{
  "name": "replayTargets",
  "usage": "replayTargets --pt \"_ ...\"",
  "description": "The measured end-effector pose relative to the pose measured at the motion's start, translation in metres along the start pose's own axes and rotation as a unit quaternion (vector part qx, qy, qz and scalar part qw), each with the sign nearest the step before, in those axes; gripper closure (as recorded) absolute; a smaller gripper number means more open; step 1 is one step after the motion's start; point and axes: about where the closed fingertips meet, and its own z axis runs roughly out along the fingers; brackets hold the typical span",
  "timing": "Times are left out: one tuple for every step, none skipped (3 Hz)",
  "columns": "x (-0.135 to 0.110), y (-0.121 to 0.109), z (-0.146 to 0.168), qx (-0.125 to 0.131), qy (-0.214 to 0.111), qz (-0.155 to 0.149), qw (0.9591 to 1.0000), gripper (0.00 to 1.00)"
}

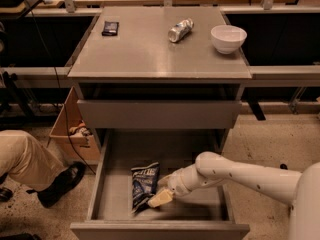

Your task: Place blue chip bag into middle drawer

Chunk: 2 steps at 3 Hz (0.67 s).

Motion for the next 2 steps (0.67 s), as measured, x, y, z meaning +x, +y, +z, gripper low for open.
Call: replayTargets --pt "-0.001 0.0 -0.023 0.015 -0.001 -0.006 0.9999 0.0" --pt "-0.001 0.005 -0.061 0.028 0.04 -0.029 0.9984 0.0"
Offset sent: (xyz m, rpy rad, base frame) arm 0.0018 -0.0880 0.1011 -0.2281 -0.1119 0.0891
